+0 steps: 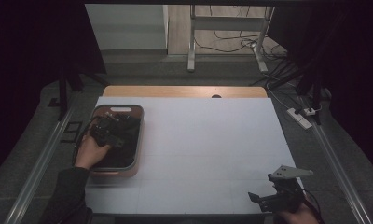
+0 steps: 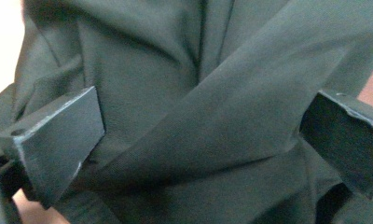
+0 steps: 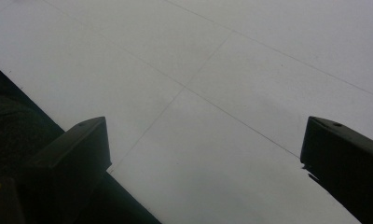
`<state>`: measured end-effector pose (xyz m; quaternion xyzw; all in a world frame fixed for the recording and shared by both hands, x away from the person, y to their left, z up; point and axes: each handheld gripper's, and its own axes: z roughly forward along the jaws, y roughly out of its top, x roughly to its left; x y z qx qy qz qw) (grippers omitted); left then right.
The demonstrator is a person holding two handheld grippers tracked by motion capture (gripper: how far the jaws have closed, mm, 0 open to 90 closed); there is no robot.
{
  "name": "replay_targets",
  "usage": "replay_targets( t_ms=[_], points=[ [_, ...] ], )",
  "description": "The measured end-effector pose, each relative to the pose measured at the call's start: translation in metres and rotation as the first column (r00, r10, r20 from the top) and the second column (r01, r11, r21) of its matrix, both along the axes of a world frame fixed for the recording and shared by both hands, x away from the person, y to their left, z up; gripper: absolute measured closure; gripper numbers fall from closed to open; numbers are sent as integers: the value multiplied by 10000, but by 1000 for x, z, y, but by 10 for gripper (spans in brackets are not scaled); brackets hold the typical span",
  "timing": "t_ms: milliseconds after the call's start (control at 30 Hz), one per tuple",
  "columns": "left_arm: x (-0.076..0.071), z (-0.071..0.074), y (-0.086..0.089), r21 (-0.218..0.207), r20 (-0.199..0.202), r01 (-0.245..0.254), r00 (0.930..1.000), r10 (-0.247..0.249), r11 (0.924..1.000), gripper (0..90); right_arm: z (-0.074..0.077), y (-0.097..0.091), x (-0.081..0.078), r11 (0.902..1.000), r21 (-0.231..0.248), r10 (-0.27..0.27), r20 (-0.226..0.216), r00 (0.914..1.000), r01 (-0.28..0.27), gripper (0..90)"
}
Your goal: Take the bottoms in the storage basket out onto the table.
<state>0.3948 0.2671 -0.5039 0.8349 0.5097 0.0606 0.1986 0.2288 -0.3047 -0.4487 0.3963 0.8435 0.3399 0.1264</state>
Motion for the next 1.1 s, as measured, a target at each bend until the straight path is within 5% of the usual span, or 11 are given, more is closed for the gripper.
replay_targets(
  t_ms=[200, 367, 733, 833, 867, 900, 933, 1033, 1100],
  points=[
    [3, -5, -4, 280, -316, 165, 9994, -157, 9995, 0, 0, 0, 0, 10000, -14, 41, 19, 10000, -40, 15],
    [6, -9, -12, 973, -530, 380, 9981, -329, 9945, 0, 0, 0, 0, 10000, -8, 54, 13, 10000, -54, 15],
    [10, -10, -16, 1162, -751, 363, 9968, -277, 9926, 10, 0, 0, -1, 9999, -67, 82, 74, 9999, -81, 15],
    [7, -7, -13, 759, -770, 365, 9966, -306, 9964, 228, 0, 0, -1, 10000, -70, 68, 65, 10000, -68, 15],
    [6, -7, -12, 697, -726, 319, 9970, -269, 9971, 228, 0, 0, -1, 10000, -70, 68, 65, 10000, -68, 15],
    [6, -6, -10, 686, -696, 286, 9973, -239, 9972, 340, 0, 1, -1, 9999, -94, 85, 52, 10000, -84, 15],
    [6, -5, -9, 695, -660, 221, 9977, -175, 9973, 340, 0, 1, -1, 9999, -94, 85, 52, 10000, -84, 15],
    [6, -3, -8, 804, -632, 163, 9979, -113, 9966, 567, 0, 1, -1, 9999, -110, 98, 76, 9999, -97, 15],
    [5, -2, -11, 1006, -522, 249, 9984, -197, 9946, 637, 0, 1, -1, 9999, -109, 83, 67, 9999, -82, 15]
  ],
)
